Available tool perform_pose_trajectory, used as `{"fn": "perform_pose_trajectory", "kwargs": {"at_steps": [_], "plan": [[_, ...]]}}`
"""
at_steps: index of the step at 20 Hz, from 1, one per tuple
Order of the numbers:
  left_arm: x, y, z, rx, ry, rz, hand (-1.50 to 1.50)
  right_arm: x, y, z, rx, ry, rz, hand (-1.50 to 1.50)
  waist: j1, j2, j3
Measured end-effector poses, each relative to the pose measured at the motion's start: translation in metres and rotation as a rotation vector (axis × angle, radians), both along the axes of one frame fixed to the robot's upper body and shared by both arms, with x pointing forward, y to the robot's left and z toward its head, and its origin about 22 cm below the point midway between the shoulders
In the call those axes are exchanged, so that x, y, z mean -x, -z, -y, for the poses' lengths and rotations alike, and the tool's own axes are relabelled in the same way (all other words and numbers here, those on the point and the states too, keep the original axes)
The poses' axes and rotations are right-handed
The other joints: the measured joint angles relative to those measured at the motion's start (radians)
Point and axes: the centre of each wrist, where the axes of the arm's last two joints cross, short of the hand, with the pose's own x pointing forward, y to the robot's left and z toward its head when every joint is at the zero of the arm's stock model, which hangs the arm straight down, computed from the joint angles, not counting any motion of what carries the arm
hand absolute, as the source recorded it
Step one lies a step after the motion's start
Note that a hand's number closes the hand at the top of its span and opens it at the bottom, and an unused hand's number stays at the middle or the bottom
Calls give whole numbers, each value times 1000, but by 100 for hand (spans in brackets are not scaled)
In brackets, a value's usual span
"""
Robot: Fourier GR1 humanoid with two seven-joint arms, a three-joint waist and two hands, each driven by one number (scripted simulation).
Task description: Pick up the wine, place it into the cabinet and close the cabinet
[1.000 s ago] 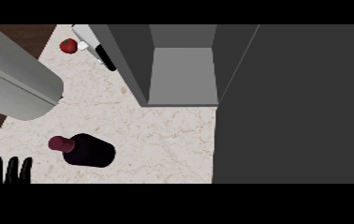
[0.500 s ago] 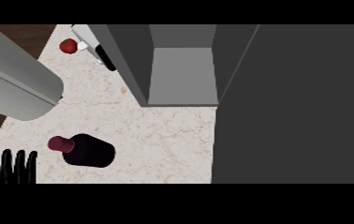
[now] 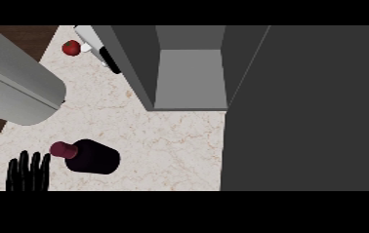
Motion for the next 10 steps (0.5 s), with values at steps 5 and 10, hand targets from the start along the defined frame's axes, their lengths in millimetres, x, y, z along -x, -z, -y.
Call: {"fn": "perform_pose_trajectory", "kwargs": {"at_steps": [5,10], "plan": [[-4,21,3,13,11,0,-150,0,-1,0,4,-1,-9,-150,-1,0,0],[-14,27,2,13,16,0,-150,-1,-4,-1,-5,0,-9,-150,0,0,0]]}}
